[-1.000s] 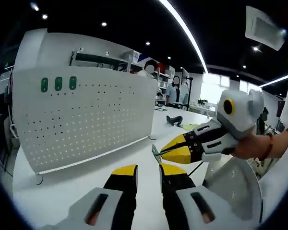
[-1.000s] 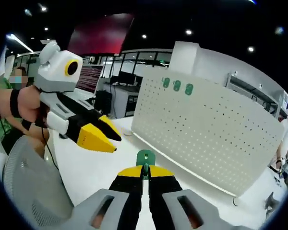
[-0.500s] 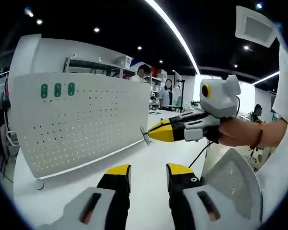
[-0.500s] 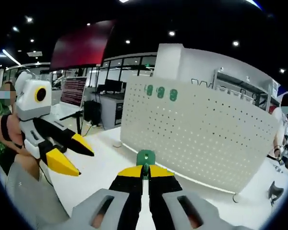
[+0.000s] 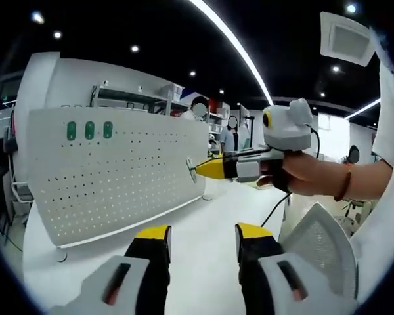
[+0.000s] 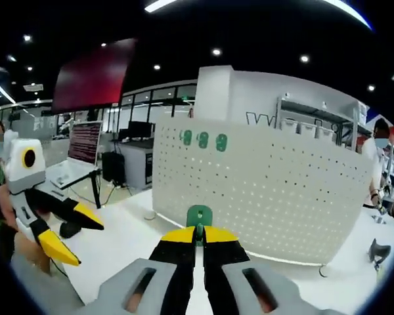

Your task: Insert the hook assembly into the mounting plate slot until the hook locks in place.

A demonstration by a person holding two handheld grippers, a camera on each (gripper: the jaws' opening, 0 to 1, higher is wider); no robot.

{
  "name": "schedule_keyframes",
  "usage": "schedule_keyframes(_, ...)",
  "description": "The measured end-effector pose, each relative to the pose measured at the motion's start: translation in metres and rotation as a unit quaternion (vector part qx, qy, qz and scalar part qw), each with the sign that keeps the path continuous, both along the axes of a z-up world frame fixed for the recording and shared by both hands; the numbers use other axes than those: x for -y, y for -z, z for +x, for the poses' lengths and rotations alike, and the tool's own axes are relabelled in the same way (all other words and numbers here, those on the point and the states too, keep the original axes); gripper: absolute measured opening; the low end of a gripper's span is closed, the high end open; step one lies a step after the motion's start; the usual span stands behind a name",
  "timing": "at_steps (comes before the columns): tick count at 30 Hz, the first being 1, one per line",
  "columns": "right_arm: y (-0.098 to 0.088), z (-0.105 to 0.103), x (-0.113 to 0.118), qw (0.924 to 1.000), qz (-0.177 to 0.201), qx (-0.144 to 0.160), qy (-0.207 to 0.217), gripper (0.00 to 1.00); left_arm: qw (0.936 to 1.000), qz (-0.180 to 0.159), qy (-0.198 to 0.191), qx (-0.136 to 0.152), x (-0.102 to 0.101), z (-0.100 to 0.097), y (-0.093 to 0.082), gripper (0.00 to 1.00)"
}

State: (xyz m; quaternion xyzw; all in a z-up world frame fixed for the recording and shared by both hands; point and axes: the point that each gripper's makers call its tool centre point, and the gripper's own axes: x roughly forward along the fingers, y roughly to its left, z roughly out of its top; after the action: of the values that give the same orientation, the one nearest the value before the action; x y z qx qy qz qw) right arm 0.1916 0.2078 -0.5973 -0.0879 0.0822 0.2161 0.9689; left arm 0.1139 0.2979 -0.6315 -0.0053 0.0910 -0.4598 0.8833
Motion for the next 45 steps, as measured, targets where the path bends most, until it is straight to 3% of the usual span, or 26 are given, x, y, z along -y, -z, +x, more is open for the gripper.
schedule_keyframes(16,-0.021,0.031,0.000,0.9975,0.050,0.027,0.040,0.02,1.0000,0.000,0.008,0.005,-0.011,-0.001,0.001,0.50)
schedule_keyframes(45,-0.059,0.096,-0.009,0.9898,0.088,0.076,0.081,0.02,0.9995,-0.005,-0.003,0.030,-0.029,-0.001,-0.006,0.63)
